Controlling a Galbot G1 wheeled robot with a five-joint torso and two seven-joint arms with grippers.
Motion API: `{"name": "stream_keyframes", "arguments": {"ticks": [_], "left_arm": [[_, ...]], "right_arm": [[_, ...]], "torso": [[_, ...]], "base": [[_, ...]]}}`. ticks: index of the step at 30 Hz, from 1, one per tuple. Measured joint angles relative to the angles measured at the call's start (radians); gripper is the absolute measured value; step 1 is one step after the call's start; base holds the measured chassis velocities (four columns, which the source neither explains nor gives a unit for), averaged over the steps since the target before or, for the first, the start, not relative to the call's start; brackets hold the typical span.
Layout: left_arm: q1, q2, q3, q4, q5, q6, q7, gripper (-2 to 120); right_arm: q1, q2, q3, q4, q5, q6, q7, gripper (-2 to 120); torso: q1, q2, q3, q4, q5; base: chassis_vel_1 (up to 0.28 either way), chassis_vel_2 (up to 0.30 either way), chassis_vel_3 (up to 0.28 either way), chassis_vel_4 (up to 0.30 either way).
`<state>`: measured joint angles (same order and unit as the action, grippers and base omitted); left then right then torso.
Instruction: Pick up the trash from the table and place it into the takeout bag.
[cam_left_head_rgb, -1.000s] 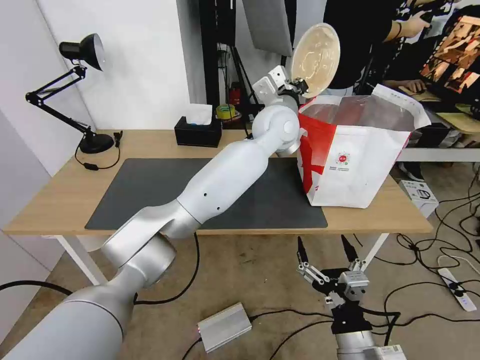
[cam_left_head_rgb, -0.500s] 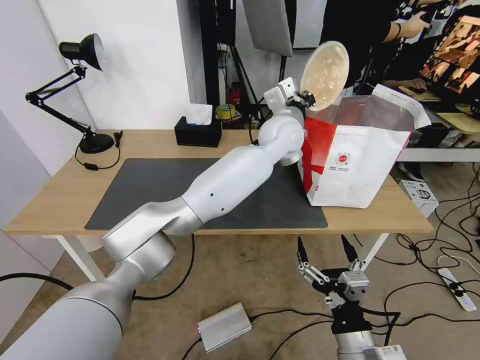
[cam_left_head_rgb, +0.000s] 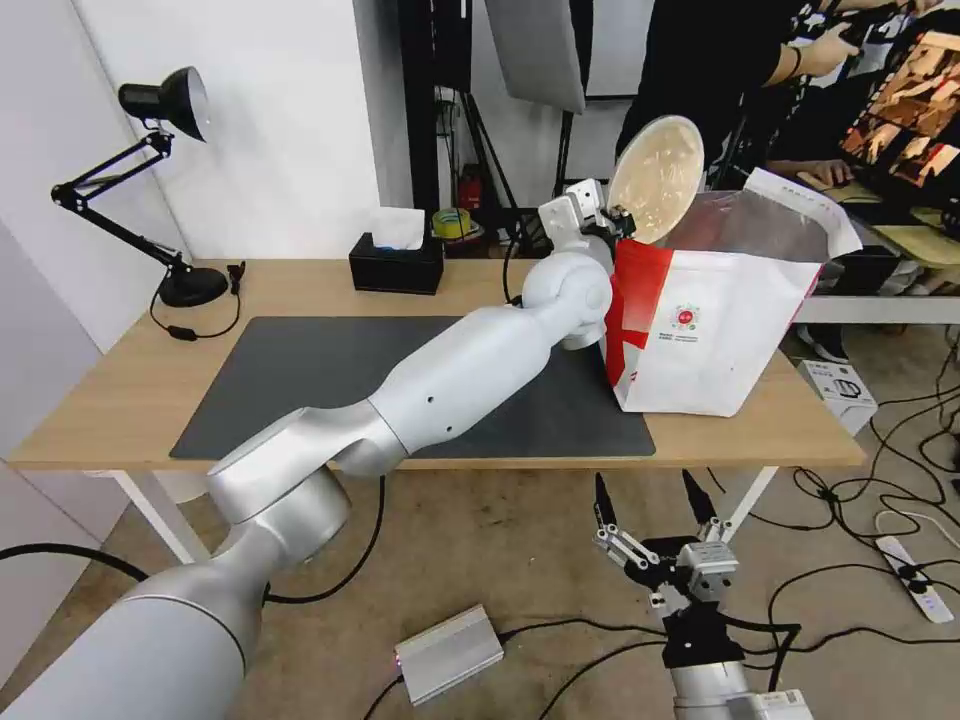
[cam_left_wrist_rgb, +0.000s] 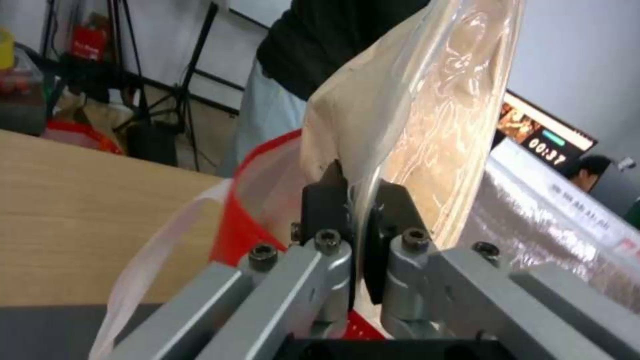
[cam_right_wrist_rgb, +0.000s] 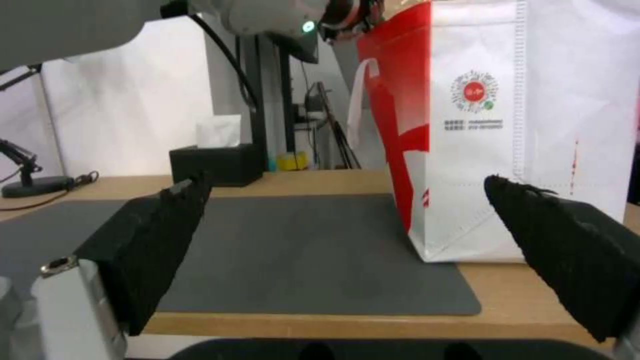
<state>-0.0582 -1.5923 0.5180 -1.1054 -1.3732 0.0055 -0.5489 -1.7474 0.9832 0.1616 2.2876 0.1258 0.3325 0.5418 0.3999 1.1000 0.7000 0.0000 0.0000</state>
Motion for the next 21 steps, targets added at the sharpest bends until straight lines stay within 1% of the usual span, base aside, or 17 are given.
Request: {"name": "stream_keyframes", "arguments": {"ticks": [6, 14, 21], "left_arm": [[0.004, 0.000, 0.024, 0.008, 0.004, 0.000, 0.002, 1], [0.015, 0.000, 0.033, 0.018, 0.012, 0.014, 0.017, 1], [0.015, 0.000, 0.054, 0.005, 0.051, 0.017, 0.022, 1]], "right_arm": [[0.000, 0.000, 0.000, 0.000, 0.000, 0.000, 0.000, 100], [0.000, 0.000, 0.000, 0.000, 0.000, 0.000, 0.000, 100], [0.000, 0.000, 0.000, 0.000, 0.000, 0.000, 0.000, 100]], "torso": [[0.000, 0.000, 0.000, 0.0000, 0.0000], [0.000, 0.000, 0.000, 0.0000, 0.0000], [0.000, 0.000, 0.000, 0.0000, 0.0000]], "base": [[0.000, 0.000, 0.000, 0.000], [0.000, 0.000, 0.000, 0.000], [0.000, 0.000, 0.000, 0.000]]}}
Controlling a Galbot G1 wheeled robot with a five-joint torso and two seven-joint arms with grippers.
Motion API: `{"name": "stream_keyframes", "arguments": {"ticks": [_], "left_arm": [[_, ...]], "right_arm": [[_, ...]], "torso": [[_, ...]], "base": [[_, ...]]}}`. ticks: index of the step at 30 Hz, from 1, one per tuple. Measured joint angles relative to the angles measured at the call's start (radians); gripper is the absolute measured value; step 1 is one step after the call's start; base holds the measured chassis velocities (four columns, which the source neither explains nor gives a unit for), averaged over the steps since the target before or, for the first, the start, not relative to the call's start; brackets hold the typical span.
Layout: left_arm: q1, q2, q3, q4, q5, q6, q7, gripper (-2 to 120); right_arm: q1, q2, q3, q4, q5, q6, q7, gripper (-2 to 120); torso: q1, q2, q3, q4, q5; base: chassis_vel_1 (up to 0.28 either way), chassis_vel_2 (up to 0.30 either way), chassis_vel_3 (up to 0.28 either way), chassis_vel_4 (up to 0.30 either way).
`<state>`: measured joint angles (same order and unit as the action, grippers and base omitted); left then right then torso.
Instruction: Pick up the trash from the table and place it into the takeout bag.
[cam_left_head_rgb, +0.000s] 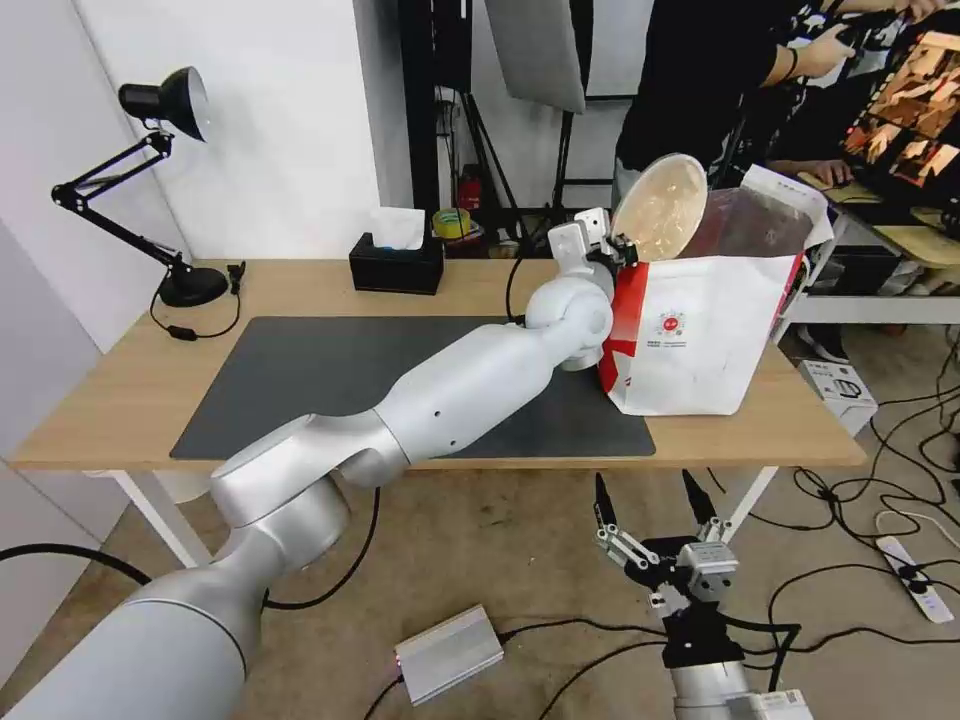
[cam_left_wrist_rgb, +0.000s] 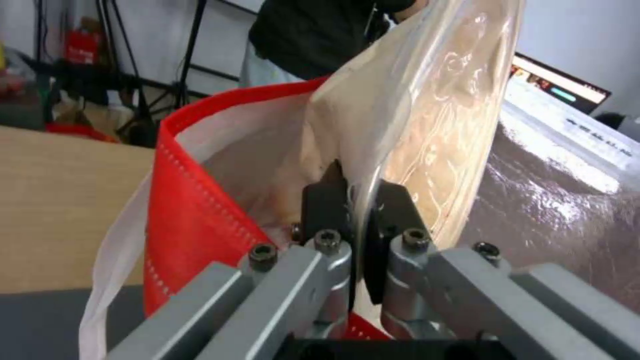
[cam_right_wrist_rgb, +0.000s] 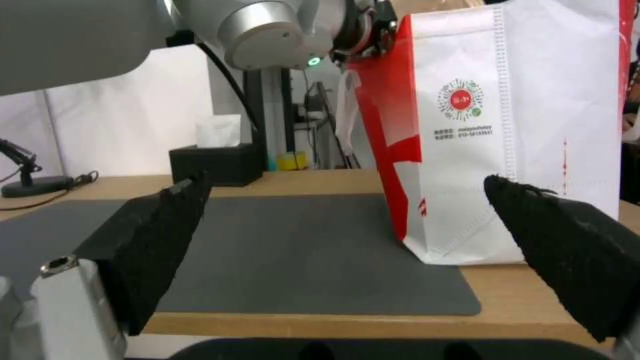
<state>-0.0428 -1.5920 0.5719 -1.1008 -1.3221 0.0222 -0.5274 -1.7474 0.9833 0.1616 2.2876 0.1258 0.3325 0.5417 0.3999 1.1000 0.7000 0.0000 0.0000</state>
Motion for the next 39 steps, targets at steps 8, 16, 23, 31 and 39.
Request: {"name": "stream_keyframes", "arguments": {"ticks": [8, 16, 23, 31, 39], "left_arm": [[-0.016, 0.000, 0.020, -0.007, 0.030, -0.006, -0.002, 26], [-0.032, 0.000, 0.035, -0.015, 0.036, -0.026, -0.005, 57], [-0.039, 0.000, 0.040, -0.015, 0.038, -0.043, -0.006, 82], [-0.043, 0.002, 0.043, -0.018, 0.046, -0.050, -0.009, 99], [-0.073, 0.022, 0.051, -0.037, 0.094, -0.072, -0.012, 100]], "right_arm": [[0.000, 0.000, 0.000, 0.000, 0.000, 0.000, 0.000, 100], [0.000, 0.000, 0.000, 0.000, 0.000, 0.000, 0.000, 100], [0.000, 0.000, 0.000, 0.000, 0.000, 0.000, 0.000, 100], [0.000, 0.000, 0.000, 0.000, 0.000, 0.000, 0.000, 100], [0.000, 0.000, 0.000, 0.000, 0.000, 0.000, 0.000, 100]], "torso": [[0.000, 0.000, 0.000, 0.0001, 0.0000], [0.000, 0.000, 0.000, 0.0000, 0.0000], [0.000, 0.000, 0.000, 0.0000, 0.0000], [0.000, 0.000, 0.000, 0.0000, 0.0000], [0.000, 0.000, 0.000, 0.0000, -0.0001]], "base": [[0.000, 0.000, 0.000, 0.000], [0.000, 0.000, 0.000, 0.000], [0.000, 0.000, 0.000, 0.000], [0.000, 0.000, 0.000, 0.000], [0.000, 0.000, 0.000, 0.000]]}}
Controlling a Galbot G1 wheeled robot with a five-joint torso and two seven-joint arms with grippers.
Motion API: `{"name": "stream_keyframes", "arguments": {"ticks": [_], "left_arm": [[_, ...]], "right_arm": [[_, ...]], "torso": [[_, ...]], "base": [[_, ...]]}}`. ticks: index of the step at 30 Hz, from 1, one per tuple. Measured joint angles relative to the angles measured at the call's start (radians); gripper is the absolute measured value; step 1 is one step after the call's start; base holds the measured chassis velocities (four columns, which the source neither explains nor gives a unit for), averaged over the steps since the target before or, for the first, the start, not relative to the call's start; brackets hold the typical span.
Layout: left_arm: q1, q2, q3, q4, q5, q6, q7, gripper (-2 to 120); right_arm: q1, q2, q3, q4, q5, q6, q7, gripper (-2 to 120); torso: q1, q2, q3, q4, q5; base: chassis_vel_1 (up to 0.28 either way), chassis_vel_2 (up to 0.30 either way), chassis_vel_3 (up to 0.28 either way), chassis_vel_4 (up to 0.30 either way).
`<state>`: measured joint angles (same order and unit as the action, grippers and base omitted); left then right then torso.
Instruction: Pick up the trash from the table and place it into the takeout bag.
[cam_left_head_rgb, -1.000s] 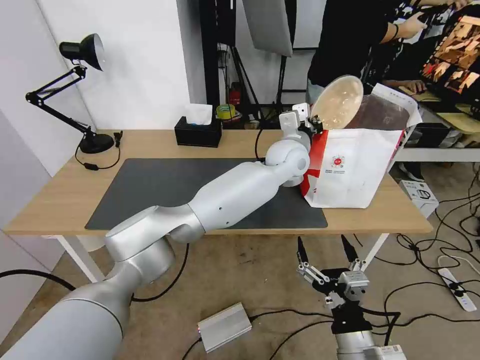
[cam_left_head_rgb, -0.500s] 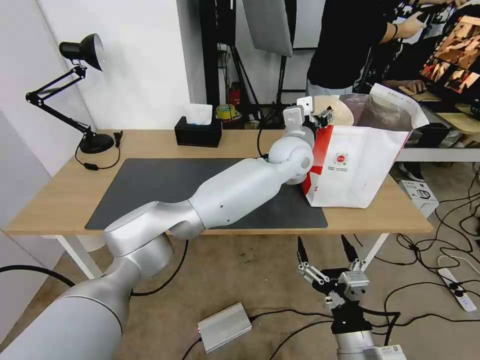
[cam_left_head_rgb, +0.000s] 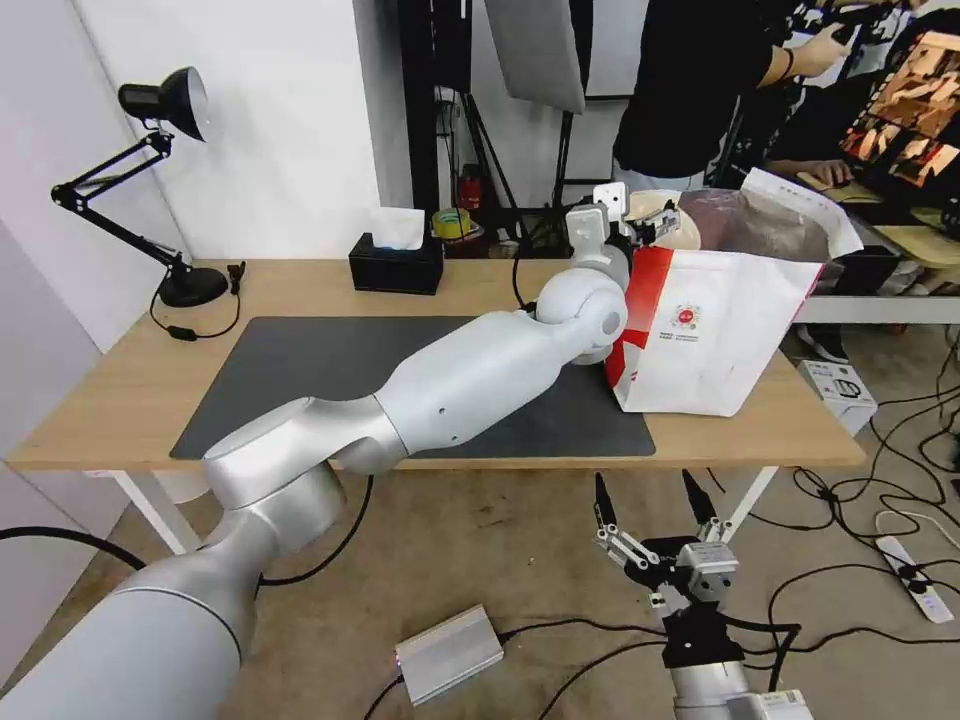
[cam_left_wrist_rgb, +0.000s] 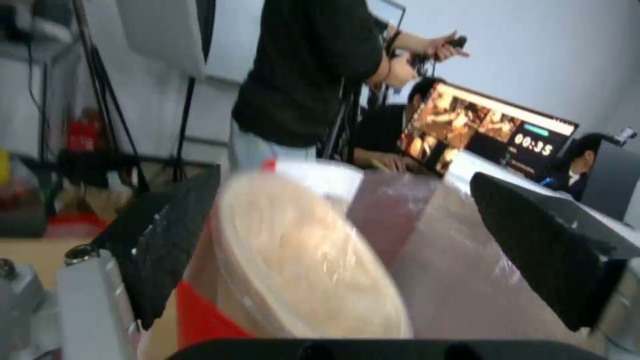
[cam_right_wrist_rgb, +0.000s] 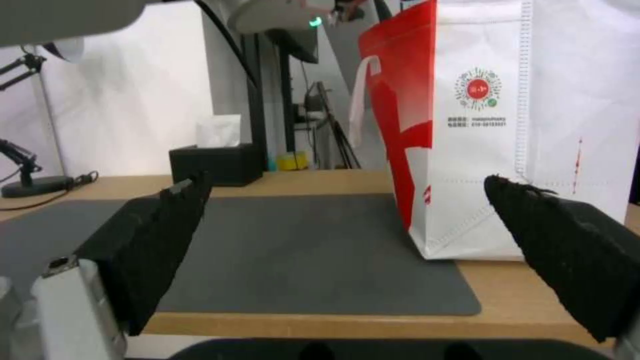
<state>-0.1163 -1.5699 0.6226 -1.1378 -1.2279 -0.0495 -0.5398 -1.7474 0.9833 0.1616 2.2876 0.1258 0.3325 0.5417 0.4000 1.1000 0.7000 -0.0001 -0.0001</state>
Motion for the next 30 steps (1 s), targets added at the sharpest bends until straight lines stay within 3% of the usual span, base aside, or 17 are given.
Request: {"name": "stream_keyframes", "arguments": {"ticks": [20, 28, 30], "left_arm": [[-0.103, 0.089, 0.024, -0.052, 0.107, -0.003, -0.027, 100], [-0.104, 0.131, 0.014, -0.094, 0.192, -0.014, -0.038, 100], [-0.091, 0.168, 0.014, -0.127, 0.239, -0.035, -0.052, 100]], "right_arm": [[0.000, 0.000, 0.000, 0.000, 0.000, 0.000, 0.000, 100], [0.000, 0.000, 0.000, 0.000, 0.000, 0.000, 0.000, 100], [0.000, 0.000, 0.000, 0.000, 0.000, 0.000, 0.000, 100]], "torso": [[0.000, 0.000, 0.000, 0.0001, -0.0001], [0.000, 0.000, 0.000, -0.0001, 0.0001], [0.000, 0.000, 0.000, 0.0002, 0.0000]], "base": [[0.000, 0.000, 0.000, 0.000], [0.000, 0.000, 0.000, 0.000], [0.000, 0.000, 0.000, 0.000]]}}
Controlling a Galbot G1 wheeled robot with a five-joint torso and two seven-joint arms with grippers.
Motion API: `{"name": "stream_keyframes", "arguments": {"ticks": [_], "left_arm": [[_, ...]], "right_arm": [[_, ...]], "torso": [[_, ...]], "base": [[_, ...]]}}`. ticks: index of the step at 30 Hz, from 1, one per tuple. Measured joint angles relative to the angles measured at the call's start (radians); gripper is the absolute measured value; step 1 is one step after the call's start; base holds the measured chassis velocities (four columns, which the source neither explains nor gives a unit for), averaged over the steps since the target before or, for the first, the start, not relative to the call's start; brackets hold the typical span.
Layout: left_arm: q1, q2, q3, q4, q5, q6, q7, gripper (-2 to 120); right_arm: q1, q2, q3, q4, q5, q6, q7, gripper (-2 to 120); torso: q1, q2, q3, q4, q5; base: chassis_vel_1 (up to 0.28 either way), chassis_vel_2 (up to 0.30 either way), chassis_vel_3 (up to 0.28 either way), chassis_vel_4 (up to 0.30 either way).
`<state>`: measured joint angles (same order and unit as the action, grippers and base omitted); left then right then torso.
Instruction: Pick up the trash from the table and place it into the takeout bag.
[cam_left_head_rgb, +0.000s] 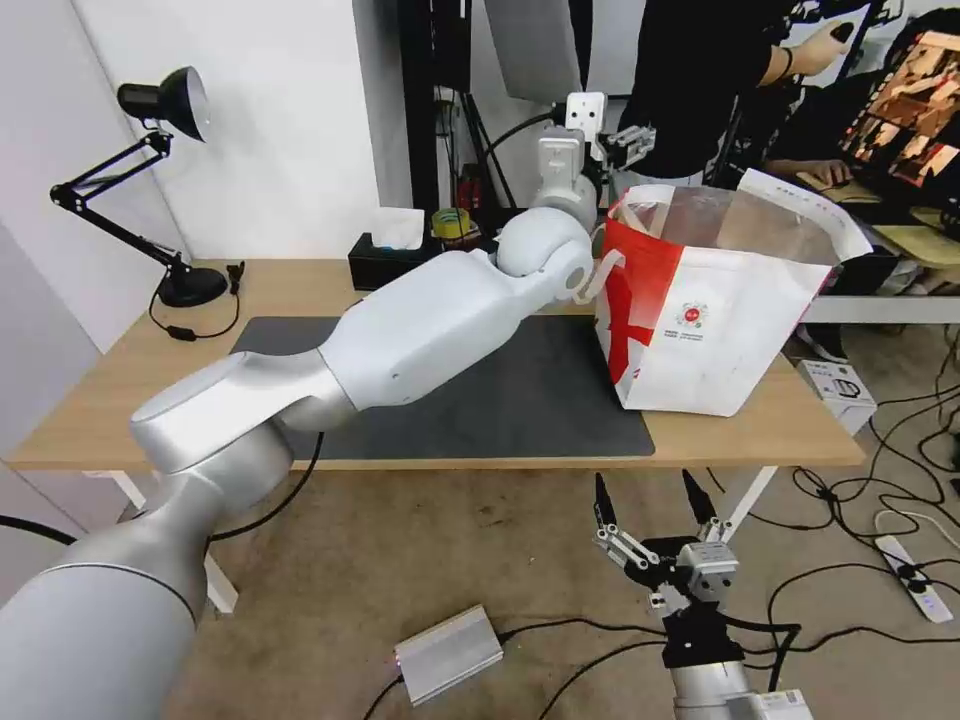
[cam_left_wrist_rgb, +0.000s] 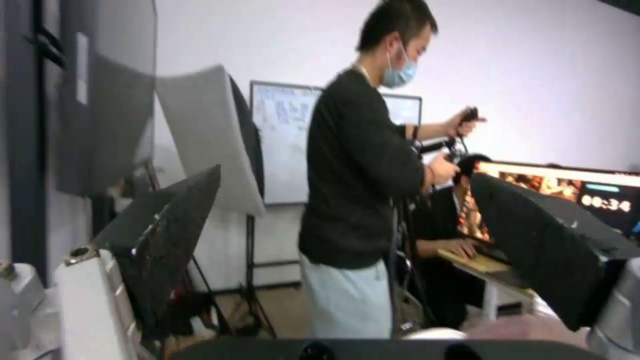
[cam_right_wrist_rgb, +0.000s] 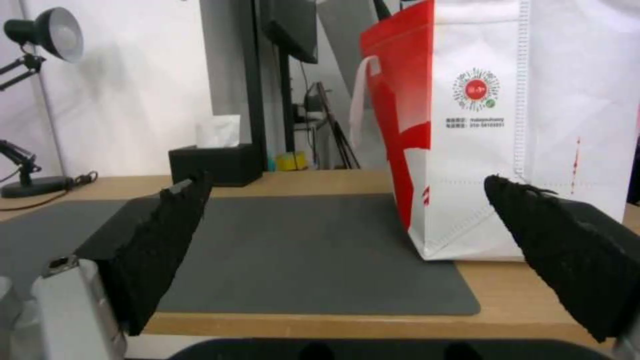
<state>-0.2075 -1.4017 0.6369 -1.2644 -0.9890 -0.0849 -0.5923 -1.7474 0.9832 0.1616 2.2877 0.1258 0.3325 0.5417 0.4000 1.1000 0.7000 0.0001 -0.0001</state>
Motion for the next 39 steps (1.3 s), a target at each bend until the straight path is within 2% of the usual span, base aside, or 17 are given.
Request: {"name": "stream_keyframes", "arguments": {"ticks": [8, 16, 27, 33, 36, 37, 39], "left_arm": [[0.063, 0.071, -0.012, -0.090, 0.102, -0.061, -0.023, 100], [0.174, 0.175, -0.044, -0.223, 0.195, -0.101, -0.057, 100], [0.304, 0.236, -0.100, -0.317, 0.295, -0.117, -0.059, 100], [0.435, 0.291, -0.190, -0.408, 0.331, -0.117, -0.061, 100], [0.505, 0.345, -0.257, -0.477, 0.329, -0.111, -0.062, 100], [0.505, 0.345, -0.257, -0.477, 0.329, -0.111, -0.062, 100], [0.536, 0.393, -0.297, -0.510, 0.324, -0.108, -0.061, 100]], "right_arm": [[0.000, 0.000, 0.000, 0.000, 0.000, 0.000, 0.000, 100], [0.000, 0.000, 0.000, 0.000, 0.000, 0.000, 0.000, 100], [0.000, 0.000, 0.000, 0.000, 0.000, 0.000, 0.000, 100], [0.000, 0.000, 0.000, 0.000, 0.000, 0.000, 0.000, 100], [0.000, 0.000, 0.000, 0.000, 0.000, 0.000, 0.000, 100], [0.000, 0.000, 0.000, 0.000, 0.000, 0.000, 0.000, 100], [0.000, 0.000, 0.000, 0.000, 0.000, 0.000, 0.000, 100]], "torso": [[0.000, 0.000, 0.000, -0.0002, 0.0000], [0.000, 0.000, 0.000, -0.0002, -0.0001], [0.000, 0.000, 0.000, -0.0002, 0.0000], [0.000, 0.000, 0.000, -0.0002, -0.0001], [0.000, 0.000, 0.000, 0.0002, -0.0001], [0.000, 0.000, 0.000, 0.0002, -0.0001], [0.000, 0.000, 0.000, -0.0001, 0.0000]], "base": [[0.000, 0.000, 0.000, 0.000], [0.000, 0.000, 0.000, 0.000], [0.000, 0.000, 0.000, 0.000], [0.000, 0.000, 0.000, 0.000], [0.000, 0.000, 0.000, 0.000], [0.000, 0.000, 0.000, 0.000], [0.000, 0.000, 0.000, 0.000]]}}
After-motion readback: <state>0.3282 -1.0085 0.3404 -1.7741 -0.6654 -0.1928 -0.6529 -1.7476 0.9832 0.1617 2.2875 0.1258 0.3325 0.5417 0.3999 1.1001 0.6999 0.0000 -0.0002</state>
